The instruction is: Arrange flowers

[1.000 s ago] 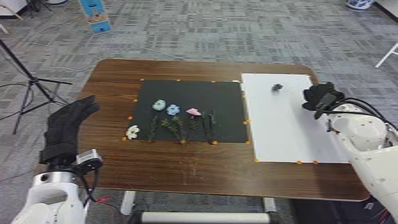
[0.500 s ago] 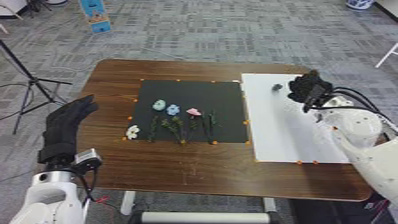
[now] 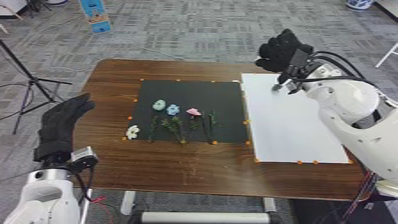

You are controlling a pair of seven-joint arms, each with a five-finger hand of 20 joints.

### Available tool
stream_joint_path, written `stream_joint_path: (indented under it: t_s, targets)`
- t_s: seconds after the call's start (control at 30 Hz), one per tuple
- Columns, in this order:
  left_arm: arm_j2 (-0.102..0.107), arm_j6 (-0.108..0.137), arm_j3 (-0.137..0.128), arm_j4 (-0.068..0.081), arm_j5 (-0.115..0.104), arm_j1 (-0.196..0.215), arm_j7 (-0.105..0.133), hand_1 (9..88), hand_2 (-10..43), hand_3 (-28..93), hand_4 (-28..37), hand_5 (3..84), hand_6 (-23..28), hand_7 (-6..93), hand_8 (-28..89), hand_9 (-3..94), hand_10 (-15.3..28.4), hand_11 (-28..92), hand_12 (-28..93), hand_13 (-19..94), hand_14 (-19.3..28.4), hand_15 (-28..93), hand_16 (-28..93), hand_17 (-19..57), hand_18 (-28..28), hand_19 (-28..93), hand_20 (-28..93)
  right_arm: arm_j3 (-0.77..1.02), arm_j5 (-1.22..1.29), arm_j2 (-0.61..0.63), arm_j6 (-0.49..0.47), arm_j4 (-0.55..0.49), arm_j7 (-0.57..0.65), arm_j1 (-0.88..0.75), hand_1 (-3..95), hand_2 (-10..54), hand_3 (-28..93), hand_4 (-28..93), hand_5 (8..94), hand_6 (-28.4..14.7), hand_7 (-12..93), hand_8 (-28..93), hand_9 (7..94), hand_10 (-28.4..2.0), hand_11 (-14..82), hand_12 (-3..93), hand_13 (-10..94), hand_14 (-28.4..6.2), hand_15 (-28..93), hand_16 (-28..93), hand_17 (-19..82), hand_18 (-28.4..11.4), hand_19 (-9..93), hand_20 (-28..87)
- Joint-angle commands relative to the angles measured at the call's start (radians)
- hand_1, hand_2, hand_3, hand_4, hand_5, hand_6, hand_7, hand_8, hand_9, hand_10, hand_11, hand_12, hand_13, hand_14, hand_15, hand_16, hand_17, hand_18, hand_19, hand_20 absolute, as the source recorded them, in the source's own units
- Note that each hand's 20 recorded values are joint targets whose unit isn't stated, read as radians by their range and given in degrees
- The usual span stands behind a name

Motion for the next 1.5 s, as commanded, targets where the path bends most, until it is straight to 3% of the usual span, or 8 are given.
stream_joint_path:
  t_s: [0.03, 0.2, 0.33, 0.4, 0.57, 0.73, 1.27, 1.5]
  targets:
    - [0.002, -0.003, 0.004, 0.003, 0.005, -0.015, -0.001, 24.8, 17.3, 70, -28.3, 50.1, 4.0, 15.6, -9, 51.5, 13.3, 20, 10, 37, 12.8, 11, -2, 7.1, 7.7, 5, 16, -0.147, -0.028, -0.155, 0.002, -0.01, -0.063, 0.027, 57.5, 5.1, 50, -25, 75.4, 0.9, 27, 18, 82.6, -9.9, 42.5, 34.0, 76, -9.7, 68, 43, 38, -23.3, 85, 65]
    - [0.001, -0.003, 0.01, 0.005, 0.009, -0.024, 0.0, 24.8, 17.3, 71, -28.3, 50.1, 4.0, 15.6, -9, 51.5, 13.4, 20, 10, 37, 12.7, 11, -2, 7.1, 7.7, 5, 16, -0.172, -0.075, -0.234, 0.043, 0.092, -0.098, 0.025, 57.5, 5.1, 50, -24, 75.5, 0.9, 27, 18, 82.7, -9.9, 42.4, 34.0, 76, -9.7, 68, 43, 38, -23.3, 84, 65]
    - [-0.004, -0.001, 0.015, 0.007, 0.004, -0.023, 0.006, 24.7, 17.4, 71, -28.3, 50.1, 4.0, 15.6, -9, 51.5, 13.3, 20, 10, 37, 12.7, 11, -2, 7.1, 7.6, 5, 16, -0.157, -0.142, -0.303, 0.142, 0.217, -0.139, 0.019, 57.6, 5.2, 50, -25, 75.5, 0.9, 27, 18, 82.7, -9.9, 42.4, 34.1, 76, -9.6, 68, 43, 38, -23.3, 84, 65]
    - [-0.007, 0.004, 0.035, 0.018, 0.009, -0.05, -0.003, 24.8, 17.4, 71, -28.3, 50.1, 3.9, 15.6, -9, 51.5, 13.2, 20, 10, 37, 12.7, 11, -2, 7.1, 7.6, 5, 16, -0.137, -0.172, -0.349, 0.174, 0.297, -0.169, 0.018, 57.7, 5.2, 50, -25, 75.5, 0.9, 27, 17, 82.8, -9.9, 42.4, 34.1, 76, -9.6, 68, 43, 38, -23.4, 84, 65]
    - [-0.011, -0.011, 0.036, 0.019, 0.007, -0.048, 0.002, 24.8, 17.5, 71, -28.3, 50.2, 4.0, 15.6, -9, 51.5, 13.3, 20, 10, 37, 12.7, 11, -2, 7.1, 7.6, 5, 16, -0.091, -0.256, -0.425, 0.276, 0.416, -0.232, -0.014, 58.0, 5.0, 49, -25, 75.8, 1.0, 26, 16, 82.8, -9.8, 42.4, 34.2, 76, -9.7, 68, 44, 38, -23.3, 84, 65]
    - [-0.013, -0.042, 0.001, 0.01, -0.006, -0.003, 0.027, 24.7, 17.5, 71, -28.3, 50.2, 4.1, 15.6, -9, 51.5, 13.3, 20, 10, 37, 12.7, 11, -2, 7.1, 7.6, 5, 16, -0.054, -0.312, -0.476, 0.259, 0.47, -0.262, -0.044, 58.6, 4.9, 48, -25, 75.8, 1.2, 26, 16, 82.4, -9.6, 42.1, 34.3, 75, -9.8, 68, 44, 37, -23.2, 84, 65]
    - [-0.019, -0.062, -0.008, 0.01, -0.009, 0.005, 0.034, 24.7, 17.5, 71, -28.3, 50.2, 4.0, 15.7, -9, 51.5, 13.3, 20, 10, 37, 12.7, 11, -2, 7.1, 7.5, 5, 16, 0.038, -0.436, -0.548, 0.2, 0.529, -0.32, -0.085, 58.5, 4.9, 46, -24, 75.5, 1.4, 26, 12, 82.5, -9.3, 40.2, 33.8, 74, -9.8, 68, 44, 36, -23.1, 82, 65]
    - [-0.019, -0.064, -0.009, 0.008, -0.007, 0.009, 0.028, 24.4, 14.7, 71, -28.3, 50.1, 4.1, 15.5, -9, 51.3, 13.3, 20, 10, 37, 12.7, 11, -2, 7.0, 7.5, 5, 16, 0.034, -0.41, -0.527, 0.137, 0.494, -0.311, -0.084, 45.4, -1.0, 57, -20, 73.1, 1.5, 27, 8, 81.1, -10.6, 39.4, 33.9, 73, -11.2, 68, 44, 35, -24.0, 82, 66]
